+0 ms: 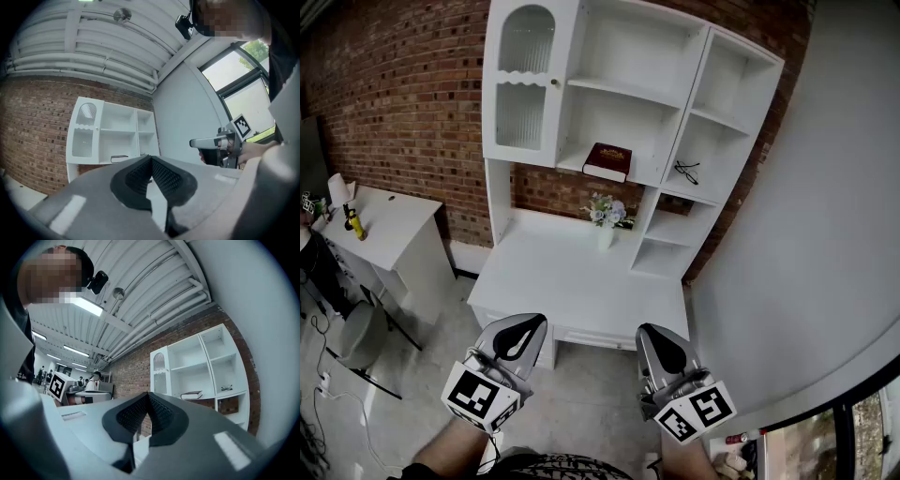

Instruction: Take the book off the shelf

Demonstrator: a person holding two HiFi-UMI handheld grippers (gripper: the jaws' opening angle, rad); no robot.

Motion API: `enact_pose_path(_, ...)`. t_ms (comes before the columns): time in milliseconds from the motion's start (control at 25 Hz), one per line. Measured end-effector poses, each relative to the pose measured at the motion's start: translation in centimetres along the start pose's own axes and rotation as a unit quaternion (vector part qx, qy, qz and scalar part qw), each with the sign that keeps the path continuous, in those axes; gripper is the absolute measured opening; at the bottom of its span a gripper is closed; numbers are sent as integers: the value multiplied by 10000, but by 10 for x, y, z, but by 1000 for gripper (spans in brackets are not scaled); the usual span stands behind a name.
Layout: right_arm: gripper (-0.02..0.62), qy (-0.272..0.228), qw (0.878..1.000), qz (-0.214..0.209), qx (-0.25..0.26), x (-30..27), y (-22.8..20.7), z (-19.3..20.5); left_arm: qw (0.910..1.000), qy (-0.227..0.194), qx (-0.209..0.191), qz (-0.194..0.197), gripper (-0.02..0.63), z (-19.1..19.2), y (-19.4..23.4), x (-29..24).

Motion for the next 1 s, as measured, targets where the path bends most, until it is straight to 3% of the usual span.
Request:
enact_pose_path(120, 21, -49, 10000, 70, -23, -2, 6, -5, 9999, -58, -153, -46, 0, -8, 6, 9)
enact_pose_path(360, 21, -404, 9976, 551, 105, -6, 22, -15, 9941, -256, -1026, -228, 0, -14, 39, 32)
enact_pose_path(560, 23, -463, 9933, 1015, 287, -5, 47, -3, 9965, -257, -792, -116, 0, -2, 71, 57)
enact_pose_path(760, 23, -1793, 9773, 589, 960, -2, 78, 14, 9982, -336, -487, -59, 0, 11, 95, 60)
enact_pose_path(880, 34, -2378, 9685, 441, 591, -2, 82, 25, 9988, -289, -386, -22, 0, 21, 102, 57)
enact_pose_path(960, 43, -2203, 9730, 537, 427, -12, 81, 28, 9990, -229, -377, 14, 0, 25, 106, 54)
enact_pose_path(1000, 17, -1814, 9805, 629, 414, -20, 78, 33, 9991, -208, -381, 29, 0, 27, 108, 52)
Point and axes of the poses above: the fingertips, and each gripper's own axes: x backward along the fingers, y to its left, z out of its underside, the point moved 8 cm from there along x, backward along the fingers, and after that the axes turned 8 degrees about x, right-handed, at the moved point
